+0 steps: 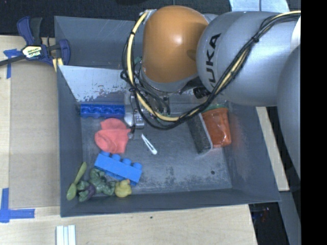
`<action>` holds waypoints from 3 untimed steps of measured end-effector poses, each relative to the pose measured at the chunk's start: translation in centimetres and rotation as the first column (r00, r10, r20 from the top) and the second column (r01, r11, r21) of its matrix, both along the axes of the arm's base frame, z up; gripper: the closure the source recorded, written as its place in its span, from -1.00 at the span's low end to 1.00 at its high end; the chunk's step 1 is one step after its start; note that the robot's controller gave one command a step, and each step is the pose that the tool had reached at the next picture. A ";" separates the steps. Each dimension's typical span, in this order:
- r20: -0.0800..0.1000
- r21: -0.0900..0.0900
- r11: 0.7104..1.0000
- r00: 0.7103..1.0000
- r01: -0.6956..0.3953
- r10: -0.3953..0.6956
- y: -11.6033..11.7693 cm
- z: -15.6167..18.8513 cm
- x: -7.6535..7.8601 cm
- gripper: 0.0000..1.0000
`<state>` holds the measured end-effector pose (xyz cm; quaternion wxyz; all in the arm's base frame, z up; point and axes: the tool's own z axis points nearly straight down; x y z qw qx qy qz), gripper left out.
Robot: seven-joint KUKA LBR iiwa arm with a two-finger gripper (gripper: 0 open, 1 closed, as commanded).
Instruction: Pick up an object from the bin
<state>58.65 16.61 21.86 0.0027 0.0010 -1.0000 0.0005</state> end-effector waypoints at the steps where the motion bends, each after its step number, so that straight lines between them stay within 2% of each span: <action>1: 0.008 0.002 1.000 1.000 0.002 -0.002 0.0 0.4 0.2 -1.00; 2: 0.014 0.003 1.000 0.999 -0.031 0.031 -0.2 -4.8 1.2 -1.00; 3: 0.019 0.003 0.993 0.993 -0.120 0.120 1.3 -12.4 -0.1 -1.00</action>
Offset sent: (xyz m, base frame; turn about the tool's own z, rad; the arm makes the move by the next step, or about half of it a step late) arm 0.0210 -0.0064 -0.1243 -0.0699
